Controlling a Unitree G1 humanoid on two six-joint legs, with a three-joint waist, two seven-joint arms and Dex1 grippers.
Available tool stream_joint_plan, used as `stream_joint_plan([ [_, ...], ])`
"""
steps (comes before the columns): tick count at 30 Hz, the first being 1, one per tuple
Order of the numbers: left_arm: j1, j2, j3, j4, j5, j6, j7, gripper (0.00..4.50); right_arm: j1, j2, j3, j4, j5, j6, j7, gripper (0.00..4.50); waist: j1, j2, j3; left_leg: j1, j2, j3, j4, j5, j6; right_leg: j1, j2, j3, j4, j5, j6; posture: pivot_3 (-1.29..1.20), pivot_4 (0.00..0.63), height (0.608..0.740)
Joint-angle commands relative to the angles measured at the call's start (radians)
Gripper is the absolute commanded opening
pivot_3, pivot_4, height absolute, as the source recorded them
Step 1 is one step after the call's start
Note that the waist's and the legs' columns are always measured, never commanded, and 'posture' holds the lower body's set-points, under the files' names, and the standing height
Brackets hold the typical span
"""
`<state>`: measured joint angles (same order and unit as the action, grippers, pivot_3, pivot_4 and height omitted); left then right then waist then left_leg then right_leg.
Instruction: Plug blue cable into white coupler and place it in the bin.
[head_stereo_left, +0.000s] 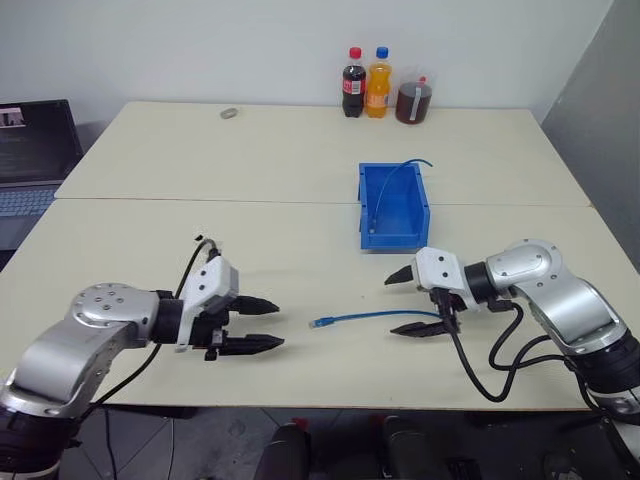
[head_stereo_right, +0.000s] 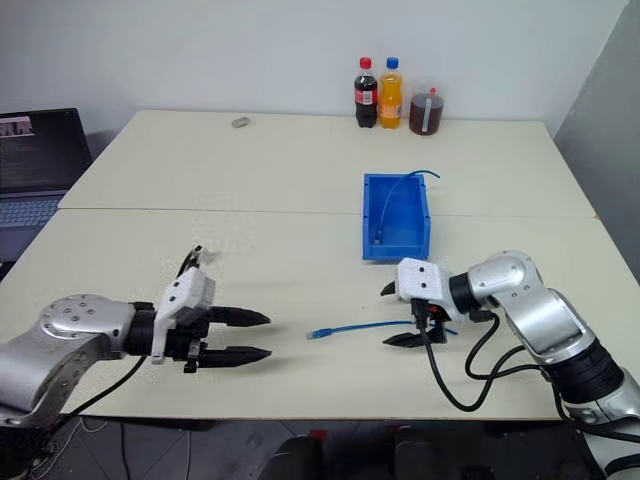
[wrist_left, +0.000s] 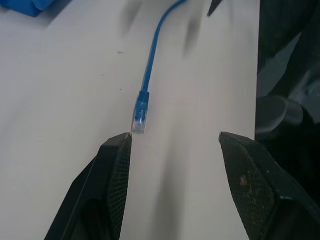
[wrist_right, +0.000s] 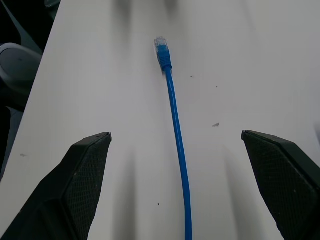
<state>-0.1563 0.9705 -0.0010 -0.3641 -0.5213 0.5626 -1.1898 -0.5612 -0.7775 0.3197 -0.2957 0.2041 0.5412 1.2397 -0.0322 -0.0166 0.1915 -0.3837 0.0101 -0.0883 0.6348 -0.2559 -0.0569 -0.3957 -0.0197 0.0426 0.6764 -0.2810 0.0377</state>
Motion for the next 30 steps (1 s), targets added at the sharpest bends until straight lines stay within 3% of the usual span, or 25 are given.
stream_joint_plan([
  [1,-0.048,-0.024,-0.061,0.024,0.053,-0.038,-0.003,2.95,-0.014,-0.021,-0.048,-0.09,0.051,0.068,-0.005,4.44,0.001,0.0,0.0,0.0,0.0,0.0,0.001,0.0,0.0,0.0,0.0,0.0,0.001,0.0,0.0,0.0,0.15,0.74],
  [7,-0.153,-0.106,-0.207,0.148,0.216,-0.149,0.016,2.95,-0.005,-0.026,-0.057,-0.134,0.063,0.117,-0.049,4.44,0.001,0.0,0.0,0.0,0.0,-0.001,0.007,0.0,0.0,0.001,0.001,0.0,0.004,0.0,0.0,0.0,0.15,0.74],
  [19,-0.265,-0.239,-0.32,0.283,0.319,-0.152,0.003,2.95,0.04,-0.049,-0.069,-0.214,0.09,0.178,-0.113,4.44,0.001,0.0,0.0,-0.002,0.0,-0.001,0.009,0.0,0.0,0.001,0.001,-0.001,0.004,0.0,0.0,0.0,0.15,0.74],
  [24,-0.269,-0.223,-0.349,0.292,0.363,-0.159,-0.016,2.05,0.041,-0.051,-0.069,-0.226,0.097,0.194,-0.137,4.5,-0.001,0.0,0.0,-0.001,0.0,-0.002,0.009,0.0,0.0,0.001,0.001,-0.001,0.004,0.0,0.0,0.0,0.15,0.74],
  [30,-0.261,-0.207,-0.365,0.327,0.427,-0.205,-0.01,2.05,0.043,-0.06,-0.071,-0.235,0.108,0.204,-0.152,4.5,-0.001,0.0,0.0,-0.001,0.0,-0.002,0.009,0.0,0.0,0.001,0.001,-0.001,0.004,0.0,0.0,0.0,0.15,0.74],
])
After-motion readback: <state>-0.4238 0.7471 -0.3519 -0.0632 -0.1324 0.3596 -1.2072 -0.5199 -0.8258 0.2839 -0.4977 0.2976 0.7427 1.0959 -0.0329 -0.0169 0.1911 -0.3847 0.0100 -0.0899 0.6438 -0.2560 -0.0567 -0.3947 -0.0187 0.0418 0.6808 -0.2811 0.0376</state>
